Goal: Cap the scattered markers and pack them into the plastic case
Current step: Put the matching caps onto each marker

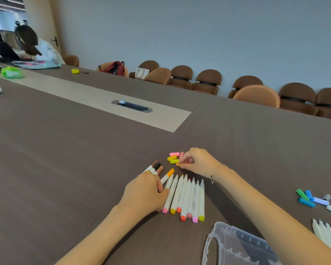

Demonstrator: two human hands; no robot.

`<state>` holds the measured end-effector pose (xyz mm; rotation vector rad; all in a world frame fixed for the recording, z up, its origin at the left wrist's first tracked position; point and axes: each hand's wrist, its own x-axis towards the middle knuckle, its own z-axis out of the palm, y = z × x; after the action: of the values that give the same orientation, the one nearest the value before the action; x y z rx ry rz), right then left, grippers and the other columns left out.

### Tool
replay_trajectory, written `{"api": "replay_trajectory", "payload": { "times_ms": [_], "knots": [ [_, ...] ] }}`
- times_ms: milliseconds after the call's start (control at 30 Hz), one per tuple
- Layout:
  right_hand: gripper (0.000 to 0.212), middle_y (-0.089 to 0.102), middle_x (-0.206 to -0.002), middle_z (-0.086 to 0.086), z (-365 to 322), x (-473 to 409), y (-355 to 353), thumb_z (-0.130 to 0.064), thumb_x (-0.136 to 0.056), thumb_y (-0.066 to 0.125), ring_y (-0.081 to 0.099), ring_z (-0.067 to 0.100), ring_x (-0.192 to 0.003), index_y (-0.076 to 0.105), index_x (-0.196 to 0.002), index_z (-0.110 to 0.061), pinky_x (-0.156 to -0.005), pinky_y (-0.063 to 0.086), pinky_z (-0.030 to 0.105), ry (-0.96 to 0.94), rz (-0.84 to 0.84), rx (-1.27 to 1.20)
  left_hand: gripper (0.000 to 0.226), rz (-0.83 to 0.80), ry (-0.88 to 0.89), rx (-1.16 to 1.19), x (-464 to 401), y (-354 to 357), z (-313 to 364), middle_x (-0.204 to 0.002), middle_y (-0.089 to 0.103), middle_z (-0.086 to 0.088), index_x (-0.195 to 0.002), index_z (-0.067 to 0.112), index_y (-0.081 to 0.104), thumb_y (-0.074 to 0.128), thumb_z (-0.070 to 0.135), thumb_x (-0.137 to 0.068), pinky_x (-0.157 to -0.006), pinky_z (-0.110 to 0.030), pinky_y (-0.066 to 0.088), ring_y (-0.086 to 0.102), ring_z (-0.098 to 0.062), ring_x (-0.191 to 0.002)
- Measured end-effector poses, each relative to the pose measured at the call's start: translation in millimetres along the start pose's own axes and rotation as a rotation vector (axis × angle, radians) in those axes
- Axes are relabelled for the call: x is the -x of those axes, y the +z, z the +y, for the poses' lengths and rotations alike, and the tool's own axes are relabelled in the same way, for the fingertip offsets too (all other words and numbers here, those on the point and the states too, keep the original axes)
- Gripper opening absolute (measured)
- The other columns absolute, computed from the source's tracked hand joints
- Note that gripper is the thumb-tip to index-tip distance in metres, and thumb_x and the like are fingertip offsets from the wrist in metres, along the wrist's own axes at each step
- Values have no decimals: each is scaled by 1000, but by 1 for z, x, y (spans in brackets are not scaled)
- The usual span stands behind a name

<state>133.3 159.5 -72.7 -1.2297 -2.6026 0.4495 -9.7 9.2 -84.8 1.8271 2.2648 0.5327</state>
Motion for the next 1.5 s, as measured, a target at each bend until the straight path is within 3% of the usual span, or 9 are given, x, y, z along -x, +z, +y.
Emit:
{"api": "replay_trajectory", "payload": {
  "times_ms": [100,267,367,467,567,667,800,1167,1500],
  "knots": [
    [25,58,-113,1,-7,-6,7,-28,-91,60,57,12,-97,66,-113,-19,-86,47,21,0,12,100,28,26,20,-90,2,-2,2,-97,57,7,-96,25,65,53,49,-87,-71,-22,52,57,-8,-83],
    [20,61,-105,3,-11,-8,9,-28,-93,56,59,16,-92,61,-110,-19,-84,51,25,-18,33,206,33,71,47,-162,4,1,4,-111,52,3,-110,19,55,51,44,-89,-68,-20,46,51,-9,-88],
    [27,61,-107,2,-3,-7,11,-28,-94,54,57,14,-96,57,-121,-23,-83,52,24,-38,68,223,33,100,40,-171,2,3,1,-119,50,0,-117,18,54,48,38,-92,-77,-24,51,51,-12,-100],
    [27,62,-99,-1,3,-2,7,-23,-94,55,54,8,-86,62,-120,-23,-70,44,10,10,169,-86,29,111,47,-136,-1,2,-4,-119,52,0,-117,18,55,47,34,-94,-81,-26,51,50,-13,-105],
    [16,65,-93,-5,1,4,-1,-22,-91,58,60,10,-89,65,-106,-21,-70,47,15,167,185,-618,21,99,-7,31,-3,0,-6,-104,60,0,-106,21,60,49,35,-95,-77,-25,53,56,-10,-88],
    [9,64,-91,-1,-1,9,-2,-25,-91,58,61,14,-89,65,-96,-20,-72,52,22,292,109,-843,14,16,-59,243,-6,2,-4,-86,66,4,-95,24,63,53,34,-94,-78,-25,55,61,-9,-75],
    [14,65,-90,5,0,12,2,-26,-90,60,58,15,-82,69,-94,-17,-71,51,23,310,77,-884,7,-1,-73,389,-8,1,-2,-68,60,10,-88,26,60,58,31,-92,-69,-19,51,54,-6,-61],
    [20,67,-90,-6,-7,22,3,-31,-91,58,60,12,-87,67,-101,-16,-66,49,18,240,61,-778,13,43,-91,392,-12,0,-6,-73,63,9,-93,22,67,60,33,-90,-60,-13,45,57,-8,-62],
    [13,70,-78,-5,-30,24,5,-21,-93,56,62,8,-77,58,-80,-17,-70,46,17,142,130,-780,23,142,-80,421,-4,-10,-3,-80,65,2,-106,15,73,57,25,-94,-49,-12,37,56,-11,-61]
  ]
}}
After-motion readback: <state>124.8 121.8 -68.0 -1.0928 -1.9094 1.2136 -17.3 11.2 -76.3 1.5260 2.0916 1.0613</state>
